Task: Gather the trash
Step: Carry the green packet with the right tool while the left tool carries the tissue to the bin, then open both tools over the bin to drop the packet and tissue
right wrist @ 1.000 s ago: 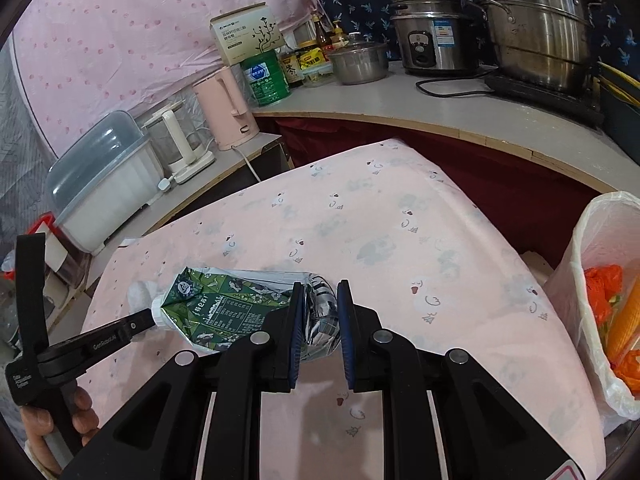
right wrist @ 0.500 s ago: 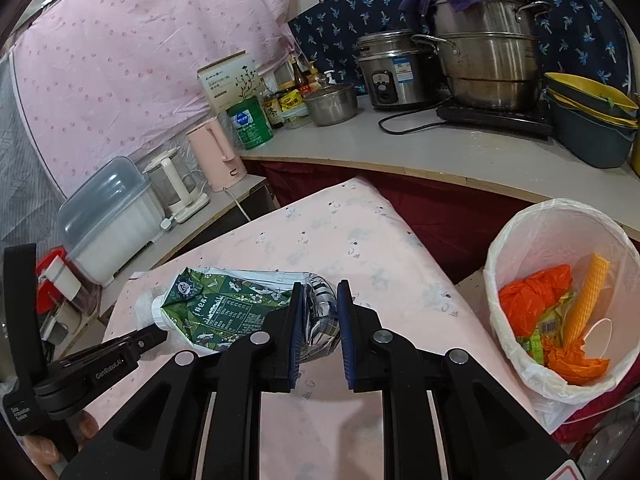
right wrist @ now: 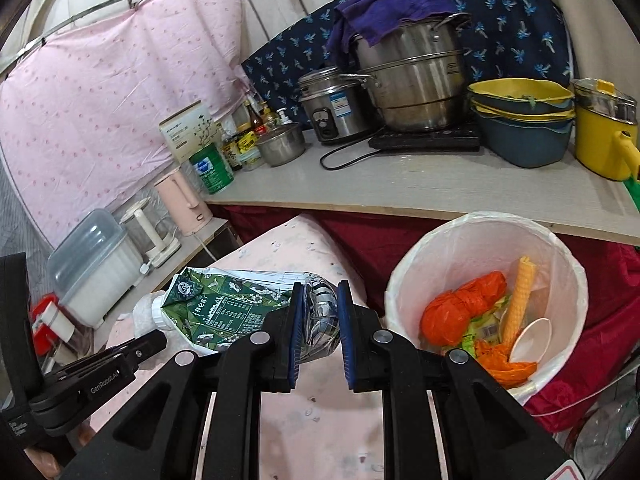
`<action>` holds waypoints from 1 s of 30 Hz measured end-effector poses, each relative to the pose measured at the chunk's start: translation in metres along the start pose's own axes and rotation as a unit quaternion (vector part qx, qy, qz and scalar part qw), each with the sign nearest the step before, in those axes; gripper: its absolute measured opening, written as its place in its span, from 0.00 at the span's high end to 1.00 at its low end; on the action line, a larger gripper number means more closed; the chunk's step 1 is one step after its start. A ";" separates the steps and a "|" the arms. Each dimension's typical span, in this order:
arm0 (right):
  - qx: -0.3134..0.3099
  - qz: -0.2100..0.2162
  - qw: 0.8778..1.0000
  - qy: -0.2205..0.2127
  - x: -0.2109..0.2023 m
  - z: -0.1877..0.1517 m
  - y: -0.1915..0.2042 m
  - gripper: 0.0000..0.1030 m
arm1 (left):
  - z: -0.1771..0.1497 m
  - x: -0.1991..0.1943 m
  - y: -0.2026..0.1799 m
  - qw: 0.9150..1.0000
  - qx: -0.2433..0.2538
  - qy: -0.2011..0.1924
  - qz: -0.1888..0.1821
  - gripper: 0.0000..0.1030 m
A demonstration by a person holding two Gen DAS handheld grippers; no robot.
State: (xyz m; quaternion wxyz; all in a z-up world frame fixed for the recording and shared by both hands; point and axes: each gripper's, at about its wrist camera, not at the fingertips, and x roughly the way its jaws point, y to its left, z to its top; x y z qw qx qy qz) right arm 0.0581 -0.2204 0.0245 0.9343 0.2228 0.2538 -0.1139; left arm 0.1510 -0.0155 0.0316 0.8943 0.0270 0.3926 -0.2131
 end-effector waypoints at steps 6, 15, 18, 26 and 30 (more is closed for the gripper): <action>0.021 -0.019 0.999 -0.017 -0.017 0.006 -0.032 0.85 | 0.003 -0.001 -0.035 1.000 0.025 -0.001 -0.016 0.94; 0.059 -0.055 0.996 -0.038 -0.036 0.014 -0.088 0.85 | 0.004 0.005 -0.093 0.997 0.065 0.001 -0.042 0.94; 0.071 -0.069 0.994 -0.044 -0.044 0.015 -0.107 0.85 | 0.003 0.009 -0.113 0.995 0.080 0.004 -0.052 0.94; 0.103 -0.102 0.988 -0.056 -0.058 0.016 -0.153 0.86 | 0.001 0.023 -0.163 0.990 0.111 0.020 -0.087 0.94; 0.115 -0.110 0.986 -0.058 -0.061 0.016 -0.171 0.93 | 0.001 0.035 -0.182 0.987 0.120 0.032 -0.106 0.93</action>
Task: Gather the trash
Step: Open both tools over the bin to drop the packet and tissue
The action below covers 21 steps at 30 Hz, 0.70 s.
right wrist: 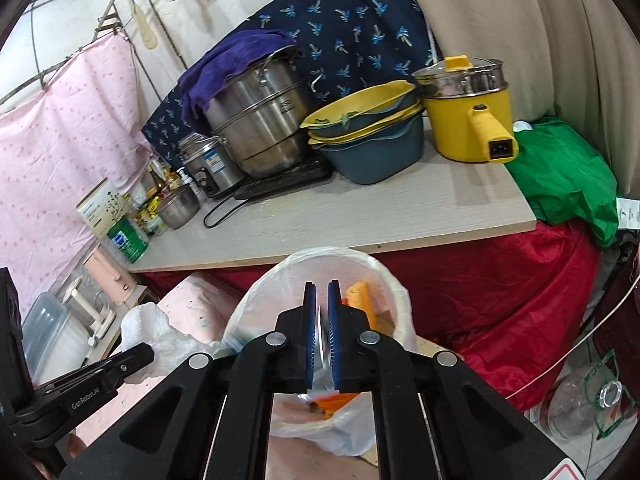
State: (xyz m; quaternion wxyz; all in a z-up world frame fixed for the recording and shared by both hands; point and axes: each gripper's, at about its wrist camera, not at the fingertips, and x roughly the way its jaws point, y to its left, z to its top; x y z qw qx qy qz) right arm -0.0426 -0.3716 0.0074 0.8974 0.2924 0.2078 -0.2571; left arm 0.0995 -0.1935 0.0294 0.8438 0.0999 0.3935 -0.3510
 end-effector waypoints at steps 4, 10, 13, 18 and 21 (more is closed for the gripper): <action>-0.006 -0.008 1.000 0.011 0.014 0.002 -0.008 0.94 | 0.004 0.022 -0.012 1.000 0.000 0.018 -0.022 0.93; -0.009 -0.010 1.000 0.026 0.028 -0.003 -0.013 0.94 | 0.004 0.051 -0.016 0.999 -0.005 0.043 -0.019 0.73; -0.004 -0.011 0.999 0.031 0.031 -0.003 -0.015 0.93 | 0.003 0.051 -0.017 0.999 0.000 0.033 -0.013 0.54; 0.001 -0.012 0.999 0.033 0.033 -0.006 -0.015 0.89 | 0.004 0.050 -0.015 1.000 0.001 0.027 -0.005 0.45; -0.004 -0.013 0.999 0.038 0.034 -0.008 -0.011 0.88 | 0.003 0.046 -0.009 1.000 -0.006 0.021 0.002 0.39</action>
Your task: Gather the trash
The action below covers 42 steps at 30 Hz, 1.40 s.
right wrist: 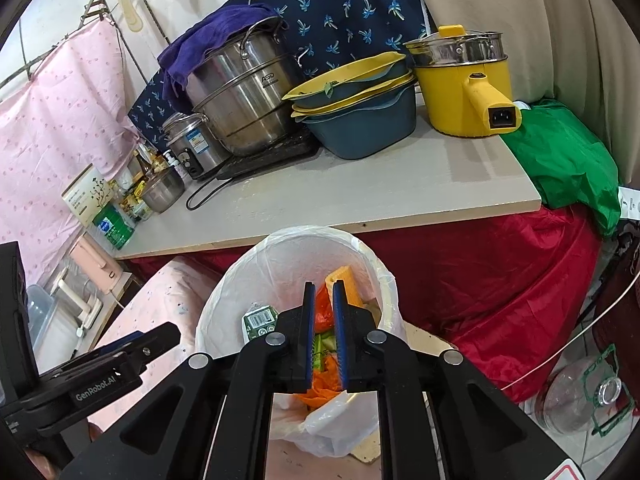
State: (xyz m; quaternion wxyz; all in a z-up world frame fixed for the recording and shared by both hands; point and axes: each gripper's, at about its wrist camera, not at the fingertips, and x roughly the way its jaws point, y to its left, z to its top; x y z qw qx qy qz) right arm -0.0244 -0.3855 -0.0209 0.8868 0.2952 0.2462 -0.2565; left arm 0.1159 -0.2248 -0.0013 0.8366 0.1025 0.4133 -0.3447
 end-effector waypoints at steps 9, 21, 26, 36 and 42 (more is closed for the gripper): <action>-0.022 0.008 1.000 0.008 -0.005 -0.008 0.019 0.70 | -0.009 -0.023 0.011 0.999 0.004 -0.026 0.037 0.33; -0.081 0.015 0.996 0.024 -0.023 -0.022 0.053 0.58 | -0.028 -0.052 0.029 0.996 -0.013 -0.047 0.080 0.22; -0.105 0.014 0.994 0.026 -0.032 -0.030 0.066 0.50 | -0.037 -0.063 0.040 0.994 -0.026 -0.053 0.097 0.16; -0.143 0.009 0.989 0.020 -0.045 -0.043 0.086 0.35 | -0.054 -0.079 0.057 0.990 -0.042 -0.059 0.120 0.13; -0.172 -0.004 0.985 0.017 -0.048 -0.051 0.095 0.26 | -0.063 -0.084 0.062 0.989 -0.041 -0.059 0.132 0.11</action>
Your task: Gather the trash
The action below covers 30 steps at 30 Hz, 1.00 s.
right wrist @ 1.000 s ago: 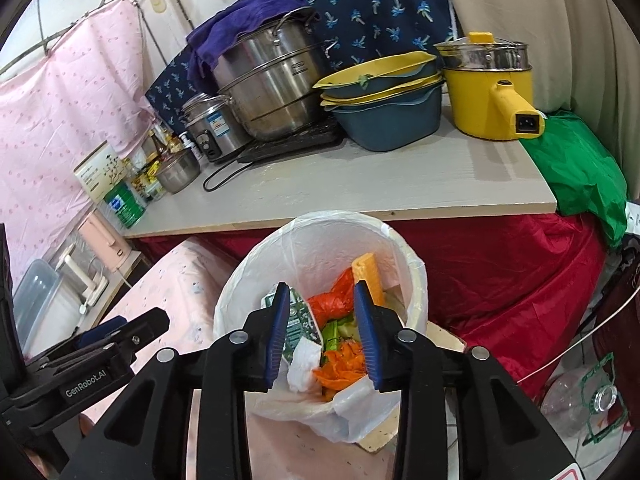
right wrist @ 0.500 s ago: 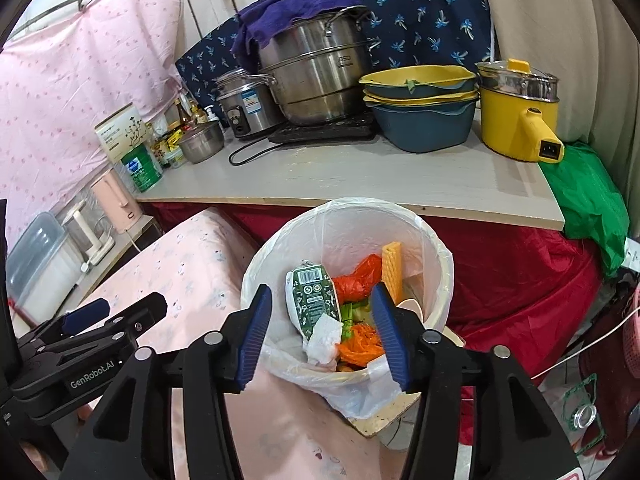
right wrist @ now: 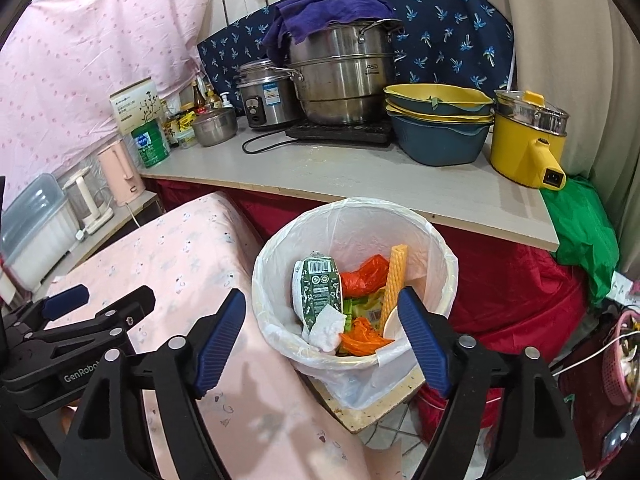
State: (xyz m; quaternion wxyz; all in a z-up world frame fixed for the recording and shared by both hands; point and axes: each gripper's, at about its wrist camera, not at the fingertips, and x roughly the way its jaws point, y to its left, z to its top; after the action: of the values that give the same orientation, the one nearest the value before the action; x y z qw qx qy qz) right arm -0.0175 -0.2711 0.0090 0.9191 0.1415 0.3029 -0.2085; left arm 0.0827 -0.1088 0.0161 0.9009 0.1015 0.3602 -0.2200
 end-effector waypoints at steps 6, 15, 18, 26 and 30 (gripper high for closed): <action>-0.010 -0.002 1.000 0.006 -0.002 -0.004 0.004 0.18 | -0.007 -0.003 0.004 1.000 0.000 0.001 0.006 0.09; -0.042 -0.008 0.999 0.022 0.000 -0.013 0.013 0.12 | -0.020 -0.004 0.009 1.000 0.007 0.006 0.024 0.08; -0.047 -0.011 0.999 0.024 0.000 -0.016 0.016 0.12 | -0.024 -0.005 0.013 1.000 0.003 0.008 0.030 0.08; -0.058 -0.014 0.998 0.030 0.002 -0.022 0.020 0.12 | -0.031 -0.006 0.019 0.999 -0.007 0.008 0.041 0.08; -0.064 -0.014 0.997 0.032 0.002 -0.025 0.023 0.12 | -0.035 -0.007 0.019 0.999 -0.005 0.006 0.045 0.08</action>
State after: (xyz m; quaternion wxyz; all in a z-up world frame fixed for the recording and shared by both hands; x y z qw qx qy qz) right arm -0.0183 -0.2418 -0.0085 0.9131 0.0851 0.3468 -0.1970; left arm 0.0658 -0.0778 -0.0035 0.9084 0.1145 0.3613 -0.1765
